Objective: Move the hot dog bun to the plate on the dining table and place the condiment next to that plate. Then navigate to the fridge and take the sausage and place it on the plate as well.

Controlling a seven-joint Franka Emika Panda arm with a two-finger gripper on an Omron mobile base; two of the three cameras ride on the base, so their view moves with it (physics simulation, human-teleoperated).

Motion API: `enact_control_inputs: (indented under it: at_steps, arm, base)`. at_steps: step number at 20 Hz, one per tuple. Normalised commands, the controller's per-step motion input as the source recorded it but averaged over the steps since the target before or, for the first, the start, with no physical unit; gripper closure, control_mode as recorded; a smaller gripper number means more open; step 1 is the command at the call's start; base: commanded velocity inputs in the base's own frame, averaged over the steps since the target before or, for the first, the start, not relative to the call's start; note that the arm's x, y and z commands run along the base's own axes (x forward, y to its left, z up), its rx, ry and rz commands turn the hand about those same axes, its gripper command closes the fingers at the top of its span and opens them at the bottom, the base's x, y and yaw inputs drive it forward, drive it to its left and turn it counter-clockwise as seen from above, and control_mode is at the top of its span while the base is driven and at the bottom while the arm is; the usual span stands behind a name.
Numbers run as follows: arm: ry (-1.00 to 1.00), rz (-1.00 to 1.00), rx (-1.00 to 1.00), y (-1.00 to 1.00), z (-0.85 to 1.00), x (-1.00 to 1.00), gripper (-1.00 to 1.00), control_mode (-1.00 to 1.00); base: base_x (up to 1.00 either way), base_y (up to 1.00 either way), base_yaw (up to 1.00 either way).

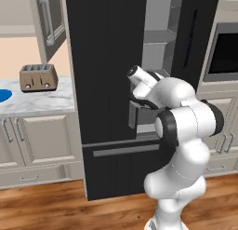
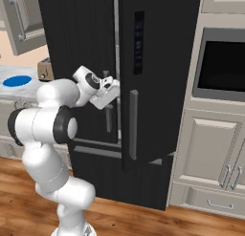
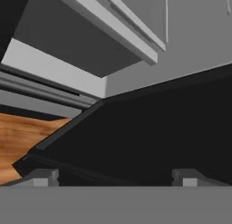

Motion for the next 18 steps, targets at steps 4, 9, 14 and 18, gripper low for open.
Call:
enact_control_inputs:
  at_steps: [4,9,14,18]
  arm:
    - [0.0,0.0,0.0,-0.65,-0.2,-0.11,-1.0,-1.0]
    - [0.0,0.0,0.04,-0.67,-0.12,-0.49,-1.0,-1.0]
    - [0.0,-0.01,0.1,-0.78,-0.06,-0.38,-1.0,-1.0]
    - [0.0,0.0,0.13,-0.98,-0.08,-0.11,-1.0,-1.0]
  base:
    - [0.0,0.0,0.0]
    - [0.0,0.0,0.0]
    - [0.0,0.0,0.0]
    - [0.0,0.0,0.0]
